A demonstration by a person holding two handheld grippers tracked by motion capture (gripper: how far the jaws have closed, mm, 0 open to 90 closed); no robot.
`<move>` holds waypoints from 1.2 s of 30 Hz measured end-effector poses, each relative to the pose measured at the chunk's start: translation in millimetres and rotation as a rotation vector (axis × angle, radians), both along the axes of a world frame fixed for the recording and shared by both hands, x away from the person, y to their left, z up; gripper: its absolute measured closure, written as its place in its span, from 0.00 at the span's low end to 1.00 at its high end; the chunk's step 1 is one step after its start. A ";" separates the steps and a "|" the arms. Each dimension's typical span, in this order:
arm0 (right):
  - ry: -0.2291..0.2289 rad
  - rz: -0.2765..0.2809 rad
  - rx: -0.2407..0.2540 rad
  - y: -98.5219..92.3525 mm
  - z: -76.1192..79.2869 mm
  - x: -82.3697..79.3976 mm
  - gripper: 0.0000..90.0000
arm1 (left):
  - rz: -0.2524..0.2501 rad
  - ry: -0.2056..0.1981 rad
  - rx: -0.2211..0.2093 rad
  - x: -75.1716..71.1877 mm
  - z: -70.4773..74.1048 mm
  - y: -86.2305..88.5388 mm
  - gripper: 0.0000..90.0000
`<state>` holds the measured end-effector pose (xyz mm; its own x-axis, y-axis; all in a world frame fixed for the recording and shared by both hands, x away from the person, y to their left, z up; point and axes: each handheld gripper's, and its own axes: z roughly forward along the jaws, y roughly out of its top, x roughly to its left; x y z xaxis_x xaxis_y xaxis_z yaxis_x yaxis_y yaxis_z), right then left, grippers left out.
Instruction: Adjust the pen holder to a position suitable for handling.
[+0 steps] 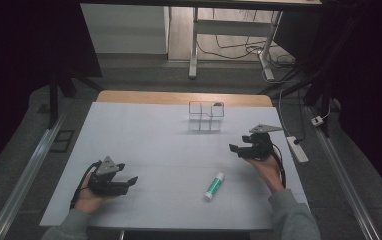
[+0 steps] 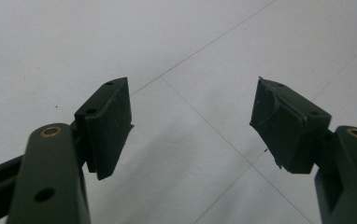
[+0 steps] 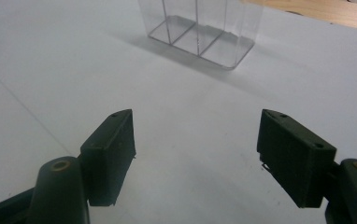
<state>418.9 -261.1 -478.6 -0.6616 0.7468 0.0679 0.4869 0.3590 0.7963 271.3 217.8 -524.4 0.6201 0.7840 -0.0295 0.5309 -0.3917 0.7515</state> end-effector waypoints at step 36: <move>0.032 -0.123 0.056 25.3 1.6 96.4 1.00 | -0.001 0.002 -0.004 0.0 -0.9 3.2 0.32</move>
<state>515.3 -235.9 -477.0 -0.5619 0.8168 0.1309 0.5501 0.2507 0.7966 271.4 221.0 -525.3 0.6207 0.7833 -0.0340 0.5322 -0.3890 0.7519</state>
